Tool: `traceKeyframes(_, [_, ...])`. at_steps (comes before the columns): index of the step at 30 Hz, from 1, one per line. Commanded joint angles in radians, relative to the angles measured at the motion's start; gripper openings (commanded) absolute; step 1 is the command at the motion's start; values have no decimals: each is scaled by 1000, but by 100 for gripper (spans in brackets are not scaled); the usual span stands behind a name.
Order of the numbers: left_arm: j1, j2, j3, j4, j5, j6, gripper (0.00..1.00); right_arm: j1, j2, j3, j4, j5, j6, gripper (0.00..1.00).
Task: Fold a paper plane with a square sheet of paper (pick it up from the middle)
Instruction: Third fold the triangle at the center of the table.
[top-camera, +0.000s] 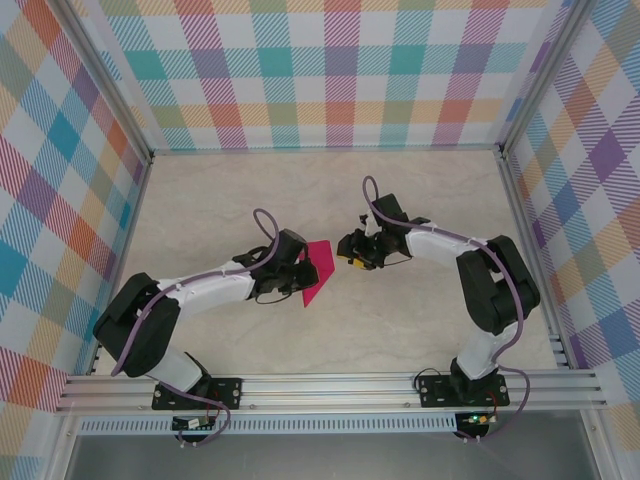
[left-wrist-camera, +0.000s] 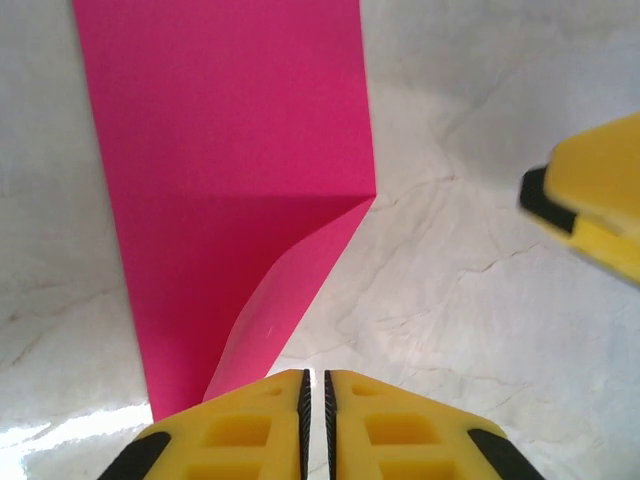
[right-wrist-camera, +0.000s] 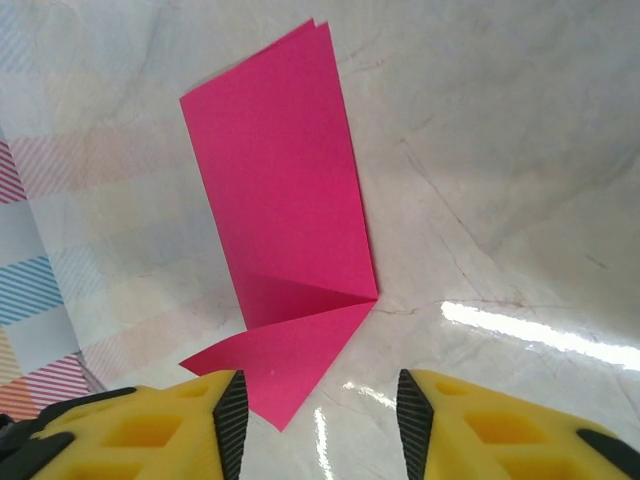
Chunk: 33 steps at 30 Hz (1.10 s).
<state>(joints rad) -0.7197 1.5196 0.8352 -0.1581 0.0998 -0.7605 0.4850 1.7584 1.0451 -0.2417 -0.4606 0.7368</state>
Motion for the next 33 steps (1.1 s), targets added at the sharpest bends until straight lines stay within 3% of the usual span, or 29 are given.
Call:
traceKeyframes(1, [3,46,34,-43,-59,11,12,9,10,-13,4,-48,28,50])
traceKeyframes(13, [8,173,98,-178,-189,-18,4,42,73,16,-9,-67,61,54])
traceKeyframes(33, [10,211,99,-235,-210,-72,1,87,189,150,-96,-28,62,49])
